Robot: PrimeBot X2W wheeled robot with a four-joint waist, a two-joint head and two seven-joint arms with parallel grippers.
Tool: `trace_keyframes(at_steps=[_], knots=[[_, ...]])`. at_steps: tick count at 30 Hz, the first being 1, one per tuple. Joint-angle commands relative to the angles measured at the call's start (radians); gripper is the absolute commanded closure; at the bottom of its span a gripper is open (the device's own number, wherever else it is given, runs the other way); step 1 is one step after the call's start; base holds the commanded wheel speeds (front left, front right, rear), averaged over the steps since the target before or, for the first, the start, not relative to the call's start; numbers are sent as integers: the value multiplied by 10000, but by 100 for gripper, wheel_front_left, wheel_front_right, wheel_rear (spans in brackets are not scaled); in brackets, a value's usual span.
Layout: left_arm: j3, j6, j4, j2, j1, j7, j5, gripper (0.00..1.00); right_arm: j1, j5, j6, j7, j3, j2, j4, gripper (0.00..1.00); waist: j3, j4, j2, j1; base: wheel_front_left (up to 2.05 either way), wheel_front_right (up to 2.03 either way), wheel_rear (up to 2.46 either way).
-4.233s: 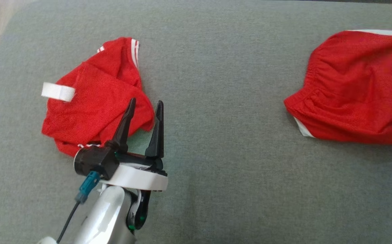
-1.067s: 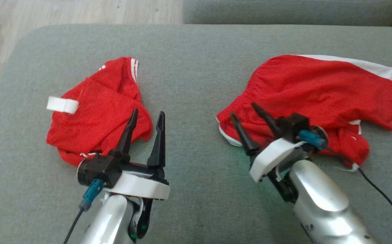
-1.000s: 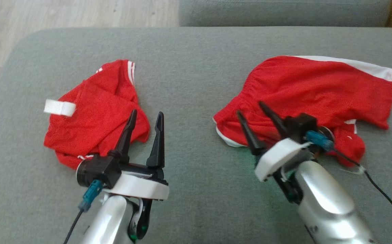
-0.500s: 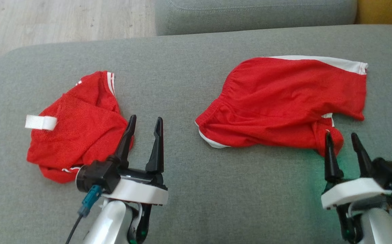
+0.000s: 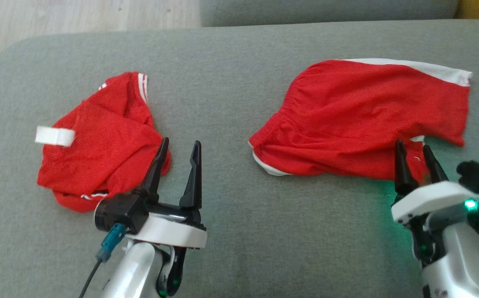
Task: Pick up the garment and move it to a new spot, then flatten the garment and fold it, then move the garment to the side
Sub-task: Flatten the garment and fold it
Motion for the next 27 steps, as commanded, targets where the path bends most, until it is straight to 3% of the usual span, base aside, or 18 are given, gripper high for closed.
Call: trace_keyframes(at_steps=[1, 4, 10, 11, 12, 13, 21, 27], knots=[[273, -28, -270, 28, -495, -78, 111, 0, -540, 224, -7, 240, 90, -43, 25, 0, 160, 189, 0, -1, 0, 0, 0], [250, -31, -265, 28, -578, -78, 81, 0, -1220, 828, -7, 718, -438, -42, 904, 0, 331, 415, 0, -1, 0, 0, 0], [132, -27, -276, 28, -684, -78, -6, 0, -2407, 716, -7, 749, -833, -42, 1987, 0, 605, 768, 0, -1, 0, 0, 0], [129, -25, -275, 28, -685, -78, -6, 0, -2552, 627, -7, 663, -844, -42, 2064, 24, 627, 796, 0, -1, 0, 0, 0], [131, -26, -270, 28, -688, -78, -5, 0, -2676, 537, -7, 590, -838, -42, 2123, 69, 642, 820, 0, -1, 0, 0, 0], [140, -30, -262, 28, -694, -78, -4, 0, -2787, 516, -7, 525, -803, -42, 2160, 100, 648, 842, 0, -1, 0, 0, 0], [184, -4, -243, 28, -723, -78, -35, 0, -3001, -58, -7, 16, -1025, -42, 2168, 100, 498, 825, 0, -1, 0, 0, 0], [298, 60, -244, 28, -544, -78, -18, 0, -2459, -334, -7, -458, -710, -42, 1324, 100, 227, 497, 0, -1, 0, 0, 0]])
